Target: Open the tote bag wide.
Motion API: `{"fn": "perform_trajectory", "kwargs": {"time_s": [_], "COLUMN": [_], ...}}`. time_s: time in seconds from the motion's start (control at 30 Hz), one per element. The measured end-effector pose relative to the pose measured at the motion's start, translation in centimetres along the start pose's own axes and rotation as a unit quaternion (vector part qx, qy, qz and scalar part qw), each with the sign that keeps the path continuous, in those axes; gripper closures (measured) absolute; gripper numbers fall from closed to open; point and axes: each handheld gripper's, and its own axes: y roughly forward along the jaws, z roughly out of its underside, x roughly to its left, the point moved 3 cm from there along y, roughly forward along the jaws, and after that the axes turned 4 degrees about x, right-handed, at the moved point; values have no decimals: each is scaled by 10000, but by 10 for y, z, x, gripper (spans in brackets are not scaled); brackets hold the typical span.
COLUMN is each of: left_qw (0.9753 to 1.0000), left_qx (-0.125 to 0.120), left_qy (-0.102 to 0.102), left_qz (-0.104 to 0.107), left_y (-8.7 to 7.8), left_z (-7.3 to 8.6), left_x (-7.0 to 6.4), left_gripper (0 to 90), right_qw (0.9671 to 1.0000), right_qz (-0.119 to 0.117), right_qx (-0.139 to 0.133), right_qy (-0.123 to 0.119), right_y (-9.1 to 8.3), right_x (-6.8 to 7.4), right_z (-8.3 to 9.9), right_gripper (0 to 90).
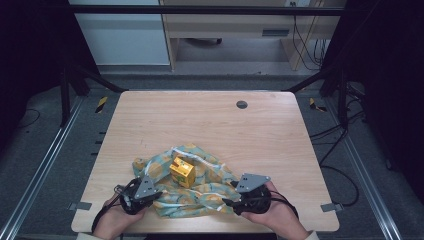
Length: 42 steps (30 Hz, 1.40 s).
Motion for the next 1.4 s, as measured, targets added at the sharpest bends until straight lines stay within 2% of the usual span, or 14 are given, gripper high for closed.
{"fn": "perform_trajectory", "kwargs": {"time_s": [0.1, 0.2, 0.27, 0.37, 0.4, 0.53, 0.73, 0.87, 1.03, 1.17, 1.23, 1.27, 1.33, 1.4], "left_qw": [10000, 10000, 10000, 9999, 9999, 9999, 9999, 9999, 9999, 9999, 9998, 9998, 9998, 9998], "left_qx": [27, -11, -20, -21, -23, -89, -41, -64, -73, -64, -60, -62, -87, -93], "left_qy": [0, -1, -5, 13, 15, 12, 56, 54, 54, 64, 73, 80, 81, 87], "left_qz": [-65, -87, -95, -108, -110, -128, -143, -140, -143, -146, -150, -153, -149, -158], "left_y": [0, -1, -1, -1, -1, -3, -3, -3, -3, -3, -3, -3, -3, -3], "left_z": [0, 0, 0, 0, 0, 0, 0, 0, -1, -1, -1, -1, -1, -1], "left_x": [1, 0, 0, -1, -1, -1, -1, -1, -1, -2, -2, -2, -2, -2], "left_gripper": [894, 893, 892, 891, 891, 891, 892, 891, 891, 891, 891, 891, 891, 891], "right_qw": [9999, 9999, 9998, 9988, 9986, 9987, 9979, 9982, 9981, 9970, 9952, 9948, 9944, 9944], "right_qz": [5, 128, 167, 482, 515, 456, 519, 439, 342, 413, 521, 548, 491, 469], "right_qx": [-99, -76, -120, 6, 51, 196, 377, 402, 473, 588, 774, 807, 885, 900], "right_qy": [20, -23, 41, 104, 137, 80, -124, -99, -203, -271, -296, -276, -316, -282], "right_y": [-8, -9, -9, -4, -3, 5, 19, 27, 42, 52, 58, 61, 65, 68], "right_x": [-2, -5, -10, -22, -25, -34, -39, -39, -36, -35, -37, -38, -42, -45], "right_z": [-8, -16, -21, -29, -32, -49, -72, -76, -79, -82, -83, -83, -84, -87], "right_gripper": [402, 379, 360, 306, 294, 285, 393, 447, 432, 432, 475, 534, 718, 844]}}
